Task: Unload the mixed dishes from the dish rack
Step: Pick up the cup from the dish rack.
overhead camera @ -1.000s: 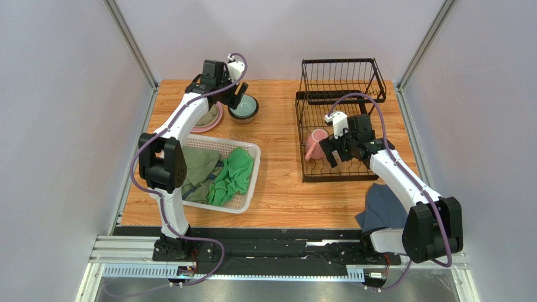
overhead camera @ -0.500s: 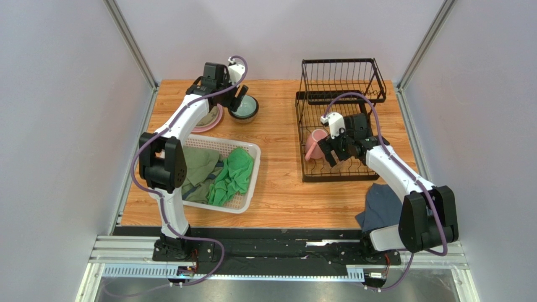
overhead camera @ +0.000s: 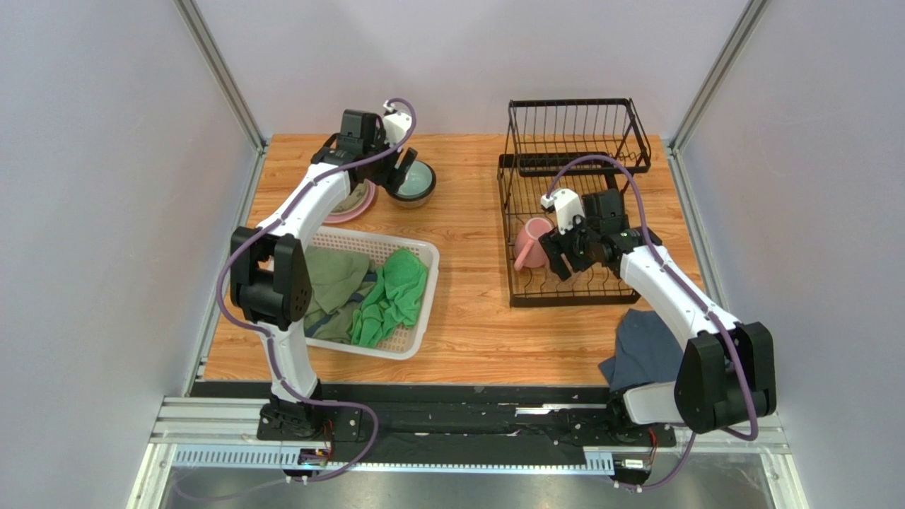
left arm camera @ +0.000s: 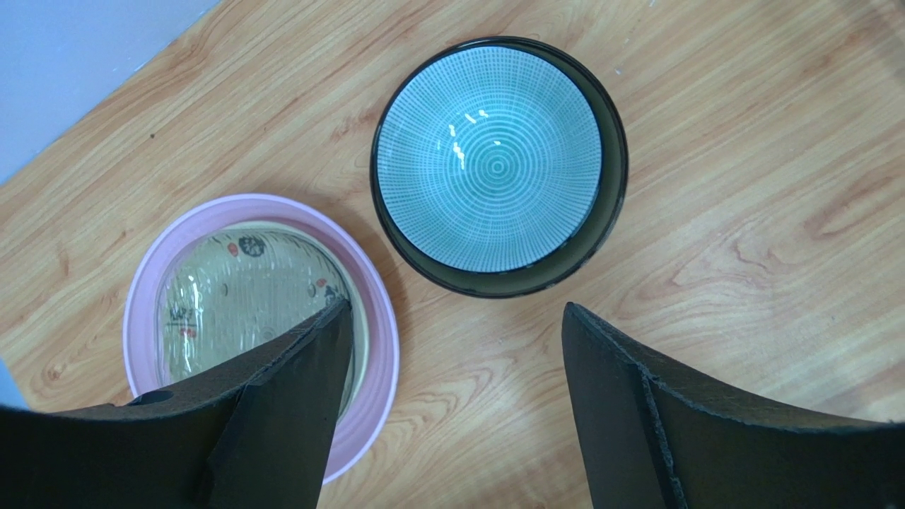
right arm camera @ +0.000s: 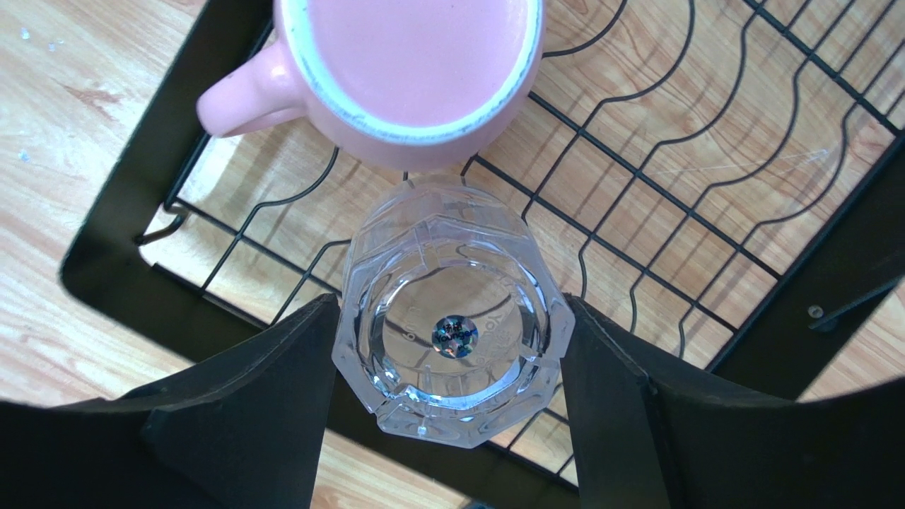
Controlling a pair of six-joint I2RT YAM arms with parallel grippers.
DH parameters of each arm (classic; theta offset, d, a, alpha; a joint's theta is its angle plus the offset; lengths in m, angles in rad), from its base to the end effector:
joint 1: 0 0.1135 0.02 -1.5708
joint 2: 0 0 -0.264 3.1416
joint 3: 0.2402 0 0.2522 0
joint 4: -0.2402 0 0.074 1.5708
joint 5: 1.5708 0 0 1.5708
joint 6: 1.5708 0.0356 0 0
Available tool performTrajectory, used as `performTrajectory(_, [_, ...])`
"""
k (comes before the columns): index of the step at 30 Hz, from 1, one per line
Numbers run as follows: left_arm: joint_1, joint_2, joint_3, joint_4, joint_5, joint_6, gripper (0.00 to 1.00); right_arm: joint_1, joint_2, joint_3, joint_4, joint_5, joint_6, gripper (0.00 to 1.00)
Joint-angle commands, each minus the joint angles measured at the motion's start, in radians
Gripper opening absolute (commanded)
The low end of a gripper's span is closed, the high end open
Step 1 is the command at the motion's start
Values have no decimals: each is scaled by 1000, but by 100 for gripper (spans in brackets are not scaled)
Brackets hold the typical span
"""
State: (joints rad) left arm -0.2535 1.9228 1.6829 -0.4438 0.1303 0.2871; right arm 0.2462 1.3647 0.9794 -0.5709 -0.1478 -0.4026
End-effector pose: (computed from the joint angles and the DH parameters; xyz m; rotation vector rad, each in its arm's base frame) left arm 0.4325 -0.1168 0.2923 0.6679 2.1494 -0.1288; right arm 0.2688 0.0730 0.2462 -0.8578 2.3654 0.1233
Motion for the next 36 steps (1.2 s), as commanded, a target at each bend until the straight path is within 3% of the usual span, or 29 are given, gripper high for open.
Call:
performTrajectory(1, [5, -136, -48, 50, 72, -6, 79, 2, -93, 88, -29, -9, -10, 40])
performTrajectory(6, [5, -249, -190, 160, 164, 20, 78, 4, -148, 127, -87, -15, -8, 28])
performTrajectory(11, [5, -340, -311, 243, 328, 34, 78, 2, -194, 185, -138, -107, 14, 22])
performTrajectory(21, [-64, -504, -491, 404, 568, 37, 74, 2, -207, 294, -150, -520, 117, 10])
performTrajectory(27, [-168, -617, -638, 582, 583, 67, 73, 2, -179, 340, -133, -726, 160, 6])
performTrajectory(36, [-296, -725, -739, 741, 497, -41, 74, -24, -99, 453, -129, -1015, 269, 6])
